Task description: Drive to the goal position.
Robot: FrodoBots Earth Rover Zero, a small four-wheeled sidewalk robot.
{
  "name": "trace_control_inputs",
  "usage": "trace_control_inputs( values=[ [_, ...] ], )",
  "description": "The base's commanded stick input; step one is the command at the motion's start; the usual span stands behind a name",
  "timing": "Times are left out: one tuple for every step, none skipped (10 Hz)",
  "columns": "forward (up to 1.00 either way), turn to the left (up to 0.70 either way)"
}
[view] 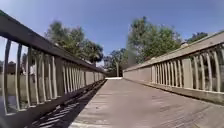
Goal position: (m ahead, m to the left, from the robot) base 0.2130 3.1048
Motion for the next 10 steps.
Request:
trace_control_inputs(
  values=[
    [0.45, 0.02],
    [0.45, 0.02],
    [0.45, 0.02],
    [0.45, 0.02],
    [0.45, 0.02],
    [0.45, 0.02],
    [0.45, 0.02],
    [0.45, 0.02],
    [0.45, 0.02],
    [0.45, 0.02]
  ],
)
